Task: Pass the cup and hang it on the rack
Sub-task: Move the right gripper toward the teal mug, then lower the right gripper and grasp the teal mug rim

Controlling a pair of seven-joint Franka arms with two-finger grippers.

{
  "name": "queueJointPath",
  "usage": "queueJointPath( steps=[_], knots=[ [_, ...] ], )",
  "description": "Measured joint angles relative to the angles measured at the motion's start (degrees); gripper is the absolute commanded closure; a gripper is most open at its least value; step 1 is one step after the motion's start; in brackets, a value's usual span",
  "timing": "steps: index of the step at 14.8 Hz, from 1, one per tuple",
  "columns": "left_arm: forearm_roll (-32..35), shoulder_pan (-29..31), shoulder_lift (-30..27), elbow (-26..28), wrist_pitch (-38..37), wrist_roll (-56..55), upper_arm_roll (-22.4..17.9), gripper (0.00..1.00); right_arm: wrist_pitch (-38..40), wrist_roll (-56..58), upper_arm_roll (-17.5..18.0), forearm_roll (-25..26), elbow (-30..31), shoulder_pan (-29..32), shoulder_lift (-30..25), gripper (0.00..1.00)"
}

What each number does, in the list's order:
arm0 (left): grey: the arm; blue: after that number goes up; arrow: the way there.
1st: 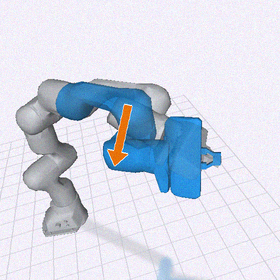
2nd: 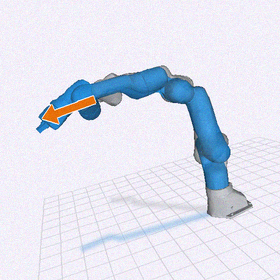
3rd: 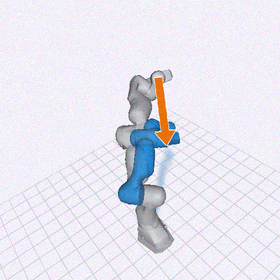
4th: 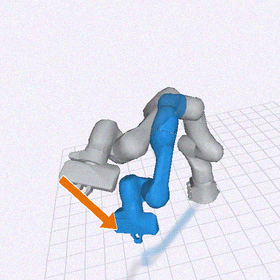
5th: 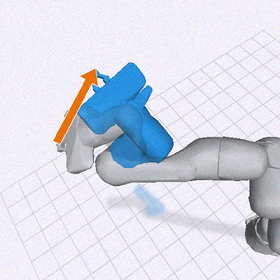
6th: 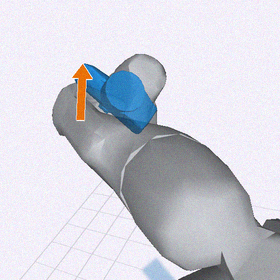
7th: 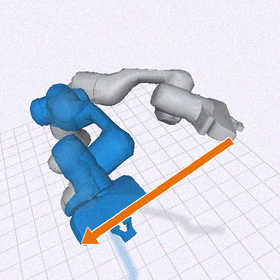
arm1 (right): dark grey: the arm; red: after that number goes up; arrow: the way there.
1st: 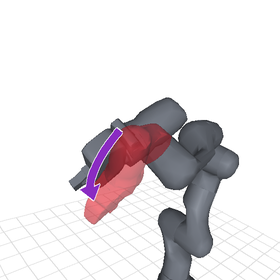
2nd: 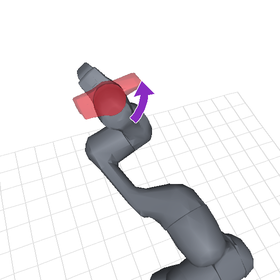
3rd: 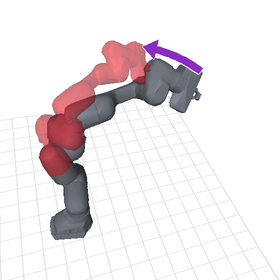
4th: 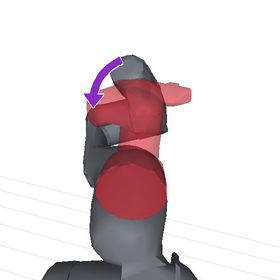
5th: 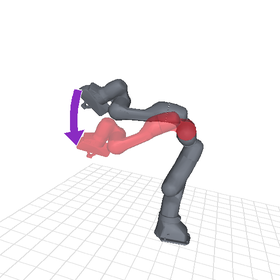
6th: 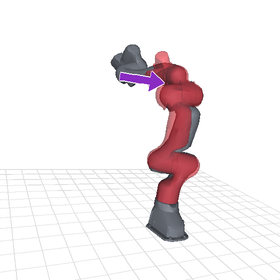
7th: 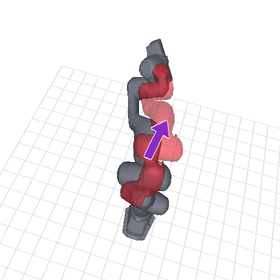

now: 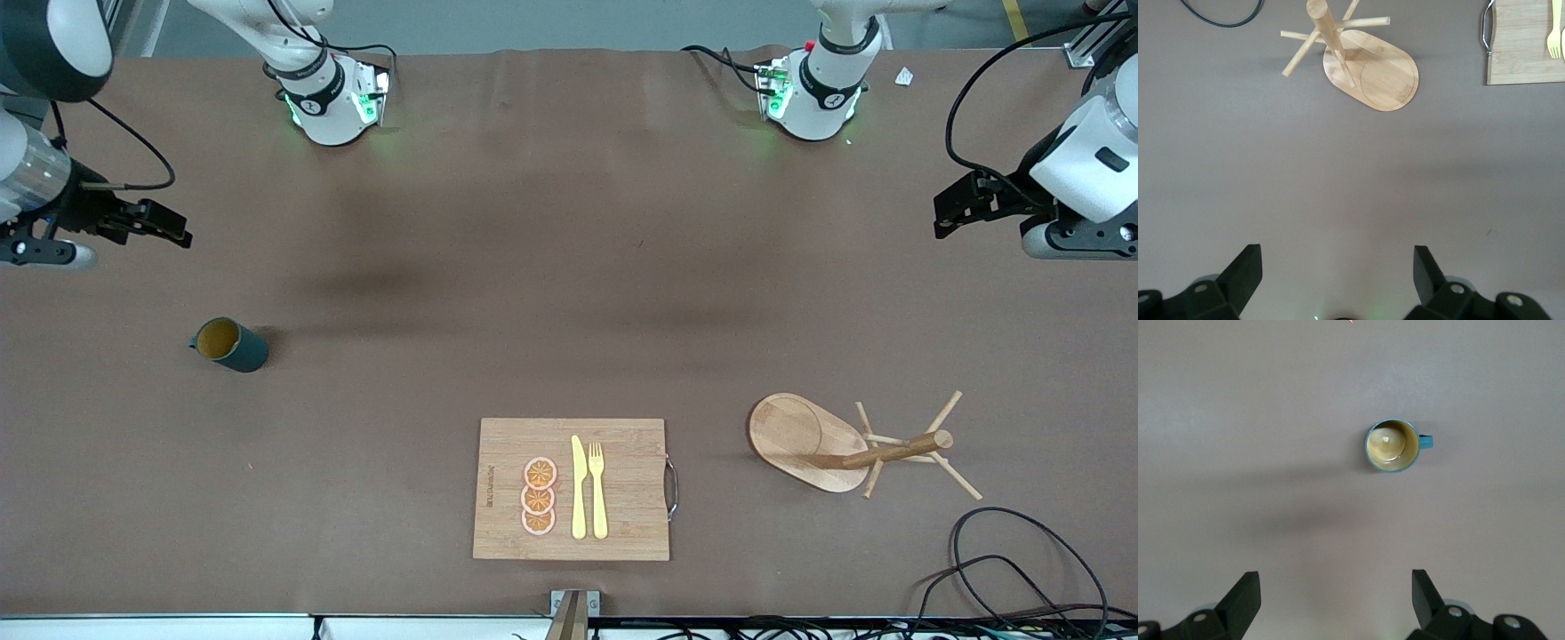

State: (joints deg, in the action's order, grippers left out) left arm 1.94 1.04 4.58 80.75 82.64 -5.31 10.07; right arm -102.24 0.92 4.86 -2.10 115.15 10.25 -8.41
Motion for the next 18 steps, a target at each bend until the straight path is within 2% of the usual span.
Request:
queueJointPath(
  steps=[5, 10, 14, 18],
  knots=[
    [0.0, -0.39, 1.0, 0.0, 1.34, 0.0, 0.18, 0.0, -5.16, -0.23, 0.11, -0.3, 2.78, 0.0, 0.77, 0.0],
    [0.0, -0.85, 2.68, 0.0, 3.24, -0.06, 0.2, 0.0, -15.78, -0.25, 0.34, -0.4, 5.15, -0.17, 8.55, 0.0],
    [-0.31, -0.86, 2.9, -0.03, 3.59, -0.07, 0.2, 0.0, -26.5, -0.32, 0.57, -0.44, 9.58, -0.9, 11.62, 0.0],
    [-0.38, -0.91, 3.06, -0.03, 4.45, -0.07, 0.2, 0.0, -32.88, -0.33, 0.39, -0.45, 10.65, -0.58, 16.21, 0.0]
  ],
)
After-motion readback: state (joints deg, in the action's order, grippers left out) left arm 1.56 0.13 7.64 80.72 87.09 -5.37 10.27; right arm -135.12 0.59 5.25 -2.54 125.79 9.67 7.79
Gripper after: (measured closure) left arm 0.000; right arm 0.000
